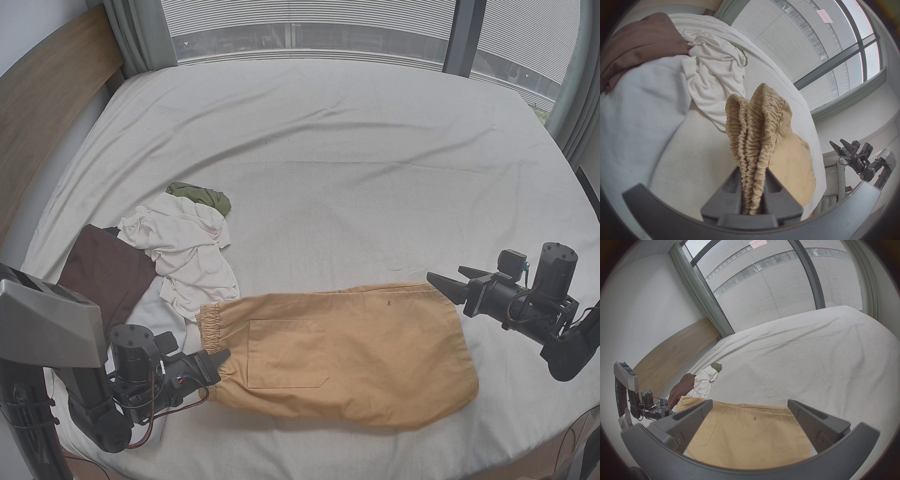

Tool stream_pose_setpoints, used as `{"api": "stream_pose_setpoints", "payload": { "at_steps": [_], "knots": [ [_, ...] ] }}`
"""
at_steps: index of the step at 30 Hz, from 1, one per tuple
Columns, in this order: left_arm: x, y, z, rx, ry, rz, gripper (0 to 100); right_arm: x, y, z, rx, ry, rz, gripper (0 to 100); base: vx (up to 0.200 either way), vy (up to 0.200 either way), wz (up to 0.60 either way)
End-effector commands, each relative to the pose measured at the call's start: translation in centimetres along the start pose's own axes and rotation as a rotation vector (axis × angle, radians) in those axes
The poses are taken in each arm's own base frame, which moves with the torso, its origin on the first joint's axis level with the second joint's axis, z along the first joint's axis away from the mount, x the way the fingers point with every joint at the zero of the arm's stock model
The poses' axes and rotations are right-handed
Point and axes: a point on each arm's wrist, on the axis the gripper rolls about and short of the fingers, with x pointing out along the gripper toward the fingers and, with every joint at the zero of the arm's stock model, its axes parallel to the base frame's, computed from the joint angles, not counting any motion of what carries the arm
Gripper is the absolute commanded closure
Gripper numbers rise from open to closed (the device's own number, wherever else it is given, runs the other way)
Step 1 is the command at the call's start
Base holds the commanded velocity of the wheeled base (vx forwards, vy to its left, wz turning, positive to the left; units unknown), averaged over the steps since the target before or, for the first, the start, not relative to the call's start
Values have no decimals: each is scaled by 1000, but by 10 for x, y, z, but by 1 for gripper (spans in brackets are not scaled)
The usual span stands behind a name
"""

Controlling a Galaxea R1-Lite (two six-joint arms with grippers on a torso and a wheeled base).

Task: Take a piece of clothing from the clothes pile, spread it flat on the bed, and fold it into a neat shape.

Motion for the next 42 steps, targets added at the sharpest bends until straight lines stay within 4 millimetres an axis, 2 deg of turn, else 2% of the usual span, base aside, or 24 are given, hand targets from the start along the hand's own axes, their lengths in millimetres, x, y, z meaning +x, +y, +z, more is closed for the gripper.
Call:
{"api": "stream_pose_setpoints", "payload": {
  "at_steps": [1,5,11,21,30,42],
  "knots": [
    [-7,4,4,-10,-13,16,100,0,0,-2,3,8,1,0,0,0,0],
    [-8,6,4,-14,-13,25,100,1,0,-2,3,8,2,0,0,0,0],
    [-22,11,14,-29,-29,13,100,0,0,-3,4,10,5,0,0,0,0],
    [-26,3,22,-15,-61,-30,100,0,2,-3,-2,5,29,0,0,0,0],
    [-24,-26,22,21,-68,-146,100,6,-2,-10,-30,-63,57,0,0,0,0],
    [-2,-73,17,32,-67,-326,100,3,2,-2,-38,-98,72,0,0,0,0]
  ]
}}
